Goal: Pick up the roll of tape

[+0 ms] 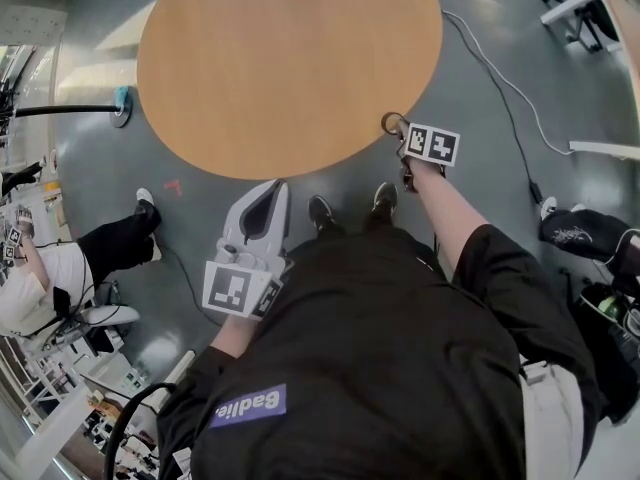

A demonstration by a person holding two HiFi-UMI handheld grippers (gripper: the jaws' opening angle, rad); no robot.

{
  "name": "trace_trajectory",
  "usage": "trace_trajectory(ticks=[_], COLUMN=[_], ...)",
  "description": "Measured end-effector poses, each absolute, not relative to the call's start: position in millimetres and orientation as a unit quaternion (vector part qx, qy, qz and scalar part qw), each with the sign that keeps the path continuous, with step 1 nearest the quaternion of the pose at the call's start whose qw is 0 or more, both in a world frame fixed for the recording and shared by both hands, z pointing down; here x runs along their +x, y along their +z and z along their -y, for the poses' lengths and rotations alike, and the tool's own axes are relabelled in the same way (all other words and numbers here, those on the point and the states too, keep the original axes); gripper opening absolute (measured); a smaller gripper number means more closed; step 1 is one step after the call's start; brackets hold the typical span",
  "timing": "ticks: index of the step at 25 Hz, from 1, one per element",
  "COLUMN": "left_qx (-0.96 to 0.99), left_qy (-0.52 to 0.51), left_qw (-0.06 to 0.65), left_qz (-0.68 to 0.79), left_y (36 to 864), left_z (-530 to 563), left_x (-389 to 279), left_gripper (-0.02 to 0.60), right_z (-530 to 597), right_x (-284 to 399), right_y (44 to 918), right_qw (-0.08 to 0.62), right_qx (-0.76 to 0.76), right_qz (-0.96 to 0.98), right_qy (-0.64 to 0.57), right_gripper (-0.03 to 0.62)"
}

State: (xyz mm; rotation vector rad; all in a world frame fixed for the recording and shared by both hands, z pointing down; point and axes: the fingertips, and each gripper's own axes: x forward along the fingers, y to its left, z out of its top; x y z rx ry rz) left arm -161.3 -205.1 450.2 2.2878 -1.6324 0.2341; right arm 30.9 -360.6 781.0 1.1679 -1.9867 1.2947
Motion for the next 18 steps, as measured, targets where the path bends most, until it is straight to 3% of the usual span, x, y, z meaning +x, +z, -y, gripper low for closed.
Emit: trace_trajectory(ticks=[18], left_qx=[0.833], left_qy=[0.034], left_qw=[0.128], left_qz=[0.537], left_y=[421.4], left_z=[182.6], left_x=[-176.2], left_gripper=[0.019], right_z=[320.9], right_x=[-13.7], right_y=[680.7], right_qw=[0.177], right_qx=[0.429], right_qz=[0.767], right_qy=[0.443], right_gripper=[0.048])
